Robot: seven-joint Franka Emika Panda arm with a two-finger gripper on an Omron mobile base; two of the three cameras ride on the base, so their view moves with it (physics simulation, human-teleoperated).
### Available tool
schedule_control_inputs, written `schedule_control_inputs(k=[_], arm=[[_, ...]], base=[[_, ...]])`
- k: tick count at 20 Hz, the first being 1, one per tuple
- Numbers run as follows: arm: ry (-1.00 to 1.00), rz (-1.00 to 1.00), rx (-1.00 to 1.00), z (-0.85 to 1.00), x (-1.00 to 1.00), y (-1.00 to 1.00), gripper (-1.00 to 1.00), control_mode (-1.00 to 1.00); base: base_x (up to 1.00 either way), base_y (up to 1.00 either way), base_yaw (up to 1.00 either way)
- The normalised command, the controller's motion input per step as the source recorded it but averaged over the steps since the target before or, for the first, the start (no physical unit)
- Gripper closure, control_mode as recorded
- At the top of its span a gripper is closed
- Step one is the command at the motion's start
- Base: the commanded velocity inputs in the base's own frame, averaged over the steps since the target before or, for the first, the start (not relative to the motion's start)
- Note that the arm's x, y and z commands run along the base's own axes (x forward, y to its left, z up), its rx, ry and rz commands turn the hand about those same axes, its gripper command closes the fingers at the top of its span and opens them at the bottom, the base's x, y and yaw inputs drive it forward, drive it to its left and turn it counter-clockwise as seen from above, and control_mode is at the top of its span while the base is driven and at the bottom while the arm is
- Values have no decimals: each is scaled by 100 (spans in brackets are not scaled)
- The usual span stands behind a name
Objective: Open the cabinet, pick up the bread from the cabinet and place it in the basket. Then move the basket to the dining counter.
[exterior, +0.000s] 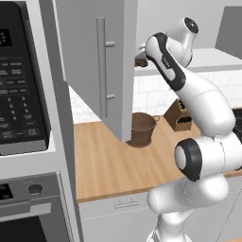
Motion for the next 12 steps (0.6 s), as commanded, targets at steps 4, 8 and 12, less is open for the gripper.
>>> schedule_control_inputs(k=[4, 8, 12], arm=[[0, -10, -10, 0, 2, 22, -100, -100], [0, -11, -9, 0, 0, 38, -100, -100], [1, -12, -5, -1, 20, 14, -100, -100]], base=[[0, 0, 0], [0, 0, 0], [0, 0, 0]])
